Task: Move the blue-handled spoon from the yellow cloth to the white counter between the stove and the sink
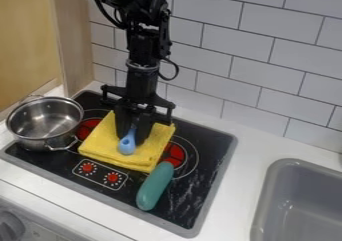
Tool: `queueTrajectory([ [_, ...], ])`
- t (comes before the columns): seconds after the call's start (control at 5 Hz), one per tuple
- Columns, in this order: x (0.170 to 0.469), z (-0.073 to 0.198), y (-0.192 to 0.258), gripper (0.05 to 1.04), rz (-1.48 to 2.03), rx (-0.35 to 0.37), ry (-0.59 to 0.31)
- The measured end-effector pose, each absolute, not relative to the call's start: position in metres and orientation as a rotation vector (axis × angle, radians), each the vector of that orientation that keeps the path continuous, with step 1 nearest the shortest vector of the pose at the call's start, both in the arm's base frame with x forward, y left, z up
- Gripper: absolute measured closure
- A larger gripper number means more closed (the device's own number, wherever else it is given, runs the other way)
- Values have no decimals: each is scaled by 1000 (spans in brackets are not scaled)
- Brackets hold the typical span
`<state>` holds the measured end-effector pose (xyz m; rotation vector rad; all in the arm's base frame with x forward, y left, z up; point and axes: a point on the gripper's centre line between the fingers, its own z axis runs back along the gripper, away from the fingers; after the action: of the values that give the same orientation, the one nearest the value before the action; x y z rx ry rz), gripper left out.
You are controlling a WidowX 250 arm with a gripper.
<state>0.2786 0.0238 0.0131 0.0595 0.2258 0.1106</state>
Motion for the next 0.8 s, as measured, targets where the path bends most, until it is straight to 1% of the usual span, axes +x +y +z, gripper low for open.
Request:
queueTrajectory([
  [0.2,273,18,23,797,106,58,226],
  [0.4,275,42,24,797,115,59,177],
  [0.6,281,51,25,797,127,101,163],
  [0.8,286,62,21,798,137,96,129],
])
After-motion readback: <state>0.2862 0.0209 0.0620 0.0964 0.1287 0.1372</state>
